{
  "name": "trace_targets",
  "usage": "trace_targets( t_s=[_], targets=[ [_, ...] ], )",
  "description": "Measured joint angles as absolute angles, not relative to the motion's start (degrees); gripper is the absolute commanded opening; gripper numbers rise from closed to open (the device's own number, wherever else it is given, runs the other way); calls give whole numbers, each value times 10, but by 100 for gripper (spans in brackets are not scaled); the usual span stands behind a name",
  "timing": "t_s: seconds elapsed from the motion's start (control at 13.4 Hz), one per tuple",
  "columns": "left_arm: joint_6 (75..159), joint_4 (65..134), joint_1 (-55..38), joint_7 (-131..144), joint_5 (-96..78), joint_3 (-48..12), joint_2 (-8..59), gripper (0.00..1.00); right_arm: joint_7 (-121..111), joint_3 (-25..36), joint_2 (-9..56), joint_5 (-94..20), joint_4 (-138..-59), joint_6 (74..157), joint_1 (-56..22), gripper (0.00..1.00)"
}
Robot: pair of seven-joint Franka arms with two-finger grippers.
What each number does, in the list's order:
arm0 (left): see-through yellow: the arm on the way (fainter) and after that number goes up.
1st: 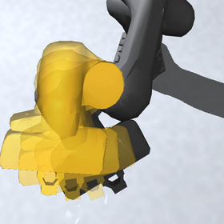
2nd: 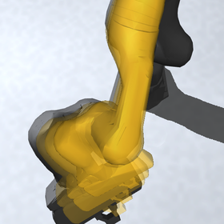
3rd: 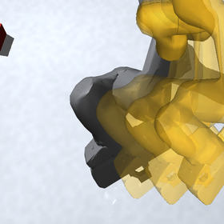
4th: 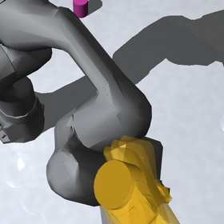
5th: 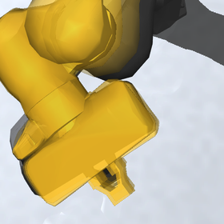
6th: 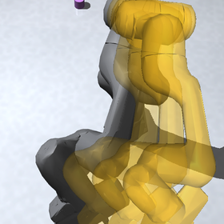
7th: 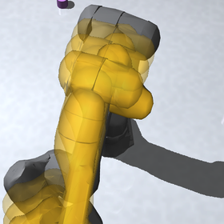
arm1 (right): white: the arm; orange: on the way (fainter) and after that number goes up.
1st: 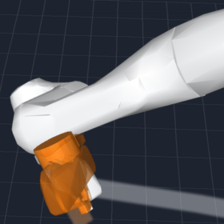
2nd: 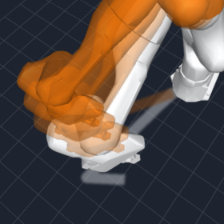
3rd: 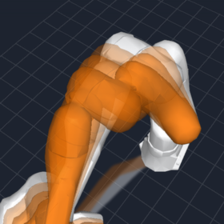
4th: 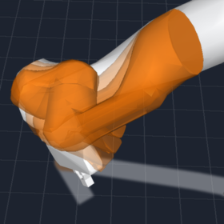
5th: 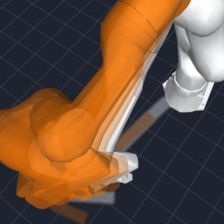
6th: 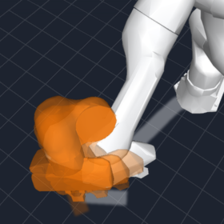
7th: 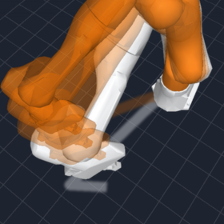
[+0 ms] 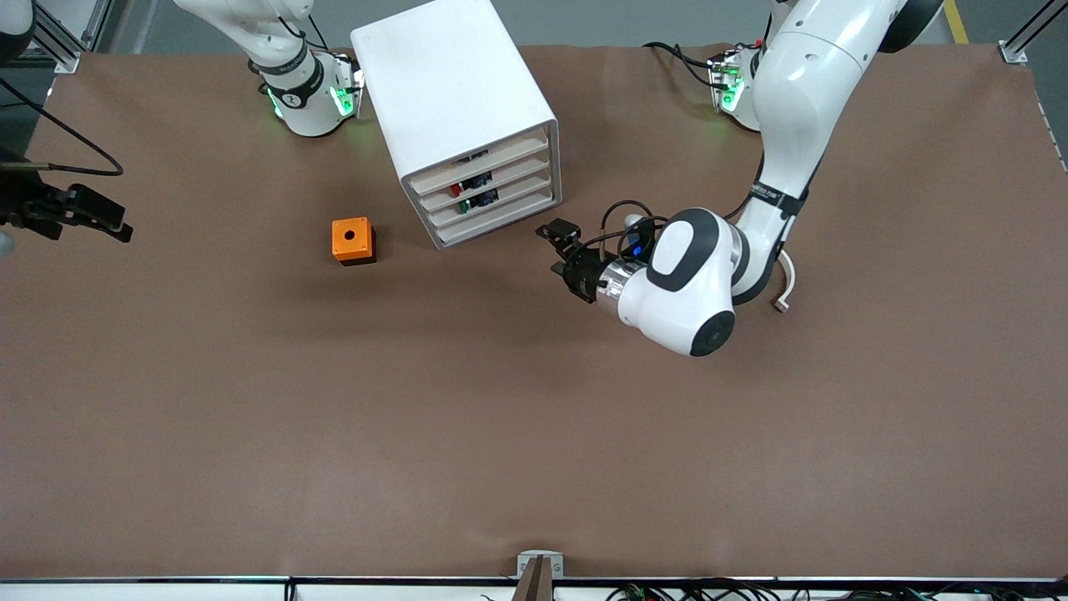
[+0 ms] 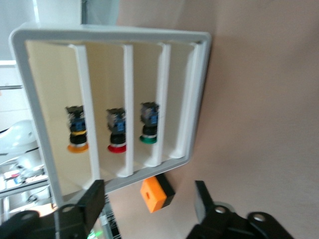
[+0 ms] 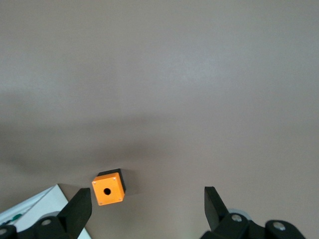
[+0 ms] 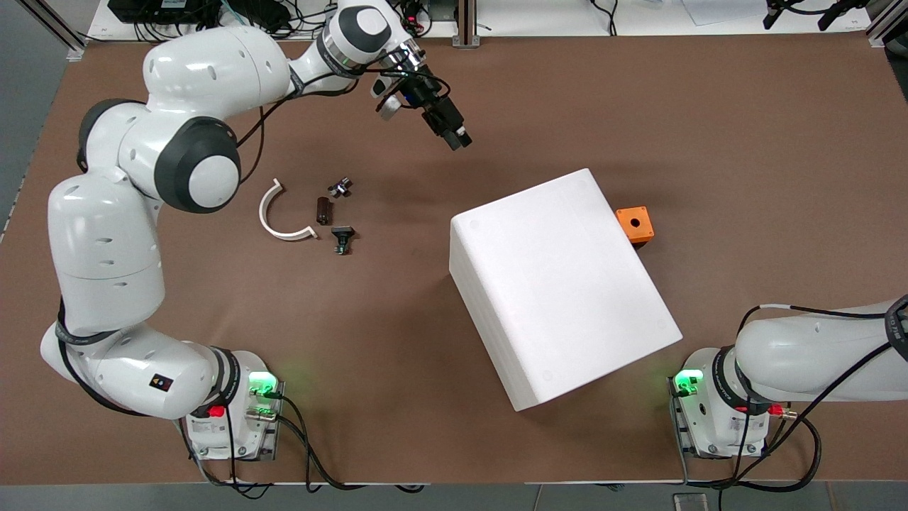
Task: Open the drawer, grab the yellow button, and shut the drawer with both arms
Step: 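Grasp the drawer handle with the left gripper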
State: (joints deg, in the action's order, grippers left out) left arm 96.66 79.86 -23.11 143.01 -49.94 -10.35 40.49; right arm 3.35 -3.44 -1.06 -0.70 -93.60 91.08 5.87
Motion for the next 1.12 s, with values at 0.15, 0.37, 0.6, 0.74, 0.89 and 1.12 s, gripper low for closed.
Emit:
trace_targets(
  t_s=[0.15,0.37,0.6,0.74,0.89,1.12],
  targets=[
    [961,799,-238,1430,-525,-104,411,72,57,-37,-11,-7,-934,910,47,100],
    [924,798,-260,1430,-534,-104,415,59,63,-34,-12,-7,-925,910,46,100],
    [892,798,-281,1431,-553,-104,422,59,63,-33,-12,-7,-919,909,46,100],
    [883,798,-294,1431,-558,-104,428,59,63,-33,-12,-7,-917,903,46,100],
    [880,798,-309,1432,-561,-105,434,56,63,-32,-12,-7,-916,894,47,100],
    [876,798,-332,1433,-561,-105,438,36,63,-30,-12,-7,-916,891,48,100]
  ],
)
